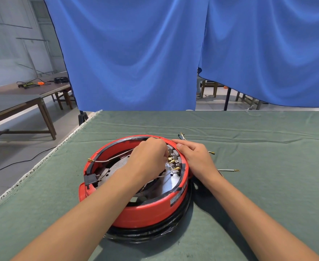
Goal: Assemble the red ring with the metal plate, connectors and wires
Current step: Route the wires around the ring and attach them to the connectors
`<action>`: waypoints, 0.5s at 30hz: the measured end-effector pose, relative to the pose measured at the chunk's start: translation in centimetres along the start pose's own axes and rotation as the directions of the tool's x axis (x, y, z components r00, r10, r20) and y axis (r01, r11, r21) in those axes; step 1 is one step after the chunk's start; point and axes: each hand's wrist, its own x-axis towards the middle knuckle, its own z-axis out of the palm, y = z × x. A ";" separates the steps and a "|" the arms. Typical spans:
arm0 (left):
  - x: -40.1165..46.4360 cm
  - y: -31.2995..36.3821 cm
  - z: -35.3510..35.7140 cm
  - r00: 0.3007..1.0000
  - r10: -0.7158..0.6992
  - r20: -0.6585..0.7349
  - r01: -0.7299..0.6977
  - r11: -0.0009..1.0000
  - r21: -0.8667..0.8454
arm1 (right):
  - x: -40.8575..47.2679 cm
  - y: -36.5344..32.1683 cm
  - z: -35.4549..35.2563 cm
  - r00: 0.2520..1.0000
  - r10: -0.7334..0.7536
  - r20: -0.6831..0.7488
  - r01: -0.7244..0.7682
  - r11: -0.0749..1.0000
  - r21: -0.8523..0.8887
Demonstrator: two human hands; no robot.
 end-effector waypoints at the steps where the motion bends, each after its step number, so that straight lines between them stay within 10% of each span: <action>1: 0.0 0.0 0.0 1.000 0.001 -0.001 -0.001 1.000 0.005 | 0.0 0.0 0.0 1.000 0.001 0.000 -0.001 1.000 0.001; 15: 0.1 0.0 0.4 1.000 -0.001 -0.027 0.001 1.000 -0.002 | -0.3 -0.4 0.0 1.000 0.015 0.001 -0.015 1.000 -0.008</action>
